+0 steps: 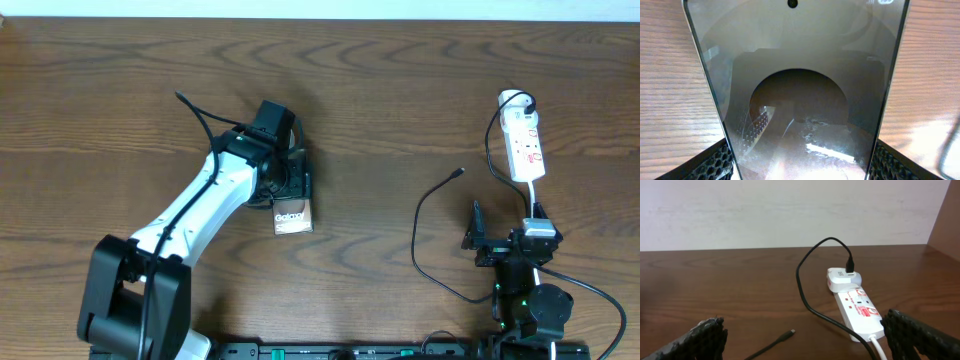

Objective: Plug charger to phone and switch on socket
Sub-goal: 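Lift the phone with the left gripper and raise it upright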

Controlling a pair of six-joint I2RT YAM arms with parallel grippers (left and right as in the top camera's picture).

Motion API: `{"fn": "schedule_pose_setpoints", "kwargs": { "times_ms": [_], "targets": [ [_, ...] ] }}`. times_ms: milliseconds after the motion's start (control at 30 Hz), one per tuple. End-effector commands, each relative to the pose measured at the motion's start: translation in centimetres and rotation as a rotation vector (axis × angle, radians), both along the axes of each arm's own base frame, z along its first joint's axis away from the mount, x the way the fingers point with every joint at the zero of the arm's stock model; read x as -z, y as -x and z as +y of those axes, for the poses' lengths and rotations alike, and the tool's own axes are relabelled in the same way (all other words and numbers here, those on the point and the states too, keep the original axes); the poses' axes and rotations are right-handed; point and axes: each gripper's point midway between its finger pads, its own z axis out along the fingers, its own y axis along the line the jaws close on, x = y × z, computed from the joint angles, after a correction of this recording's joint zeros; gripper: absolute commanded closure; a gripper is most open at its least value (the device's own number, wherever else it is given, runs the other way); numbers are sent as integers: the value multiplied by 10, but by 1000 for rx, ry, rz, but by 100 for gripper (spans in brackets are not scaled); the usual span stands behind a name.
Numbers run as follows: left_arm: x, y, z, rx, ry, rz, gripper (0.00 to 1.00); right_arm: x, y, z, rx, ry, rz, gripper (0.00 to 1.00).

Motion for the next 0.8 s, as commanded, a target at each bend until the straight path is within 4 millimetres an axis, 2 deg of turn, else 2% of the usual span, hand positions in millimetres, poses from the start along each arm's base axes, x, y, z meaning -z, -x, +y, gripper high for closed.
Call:
{"fn": "schedule_pose_setpoints", "kwargs": {
  "times_ms": [0,400,600,767],
  "targets": [
    [-25,1,-19,30,123,-18,34,0,0,0,2,11,-2,1],
    [-57,16,-66,129,434,36,34,0,0,0,2,11,-2,1],
    [-95,17,-98,241,696,14,34,0,0,0,2,11,-1,1],
    [-119,15,-103,277,838,8,34,0,0,0,2,11,-2,1]
  ]
}}
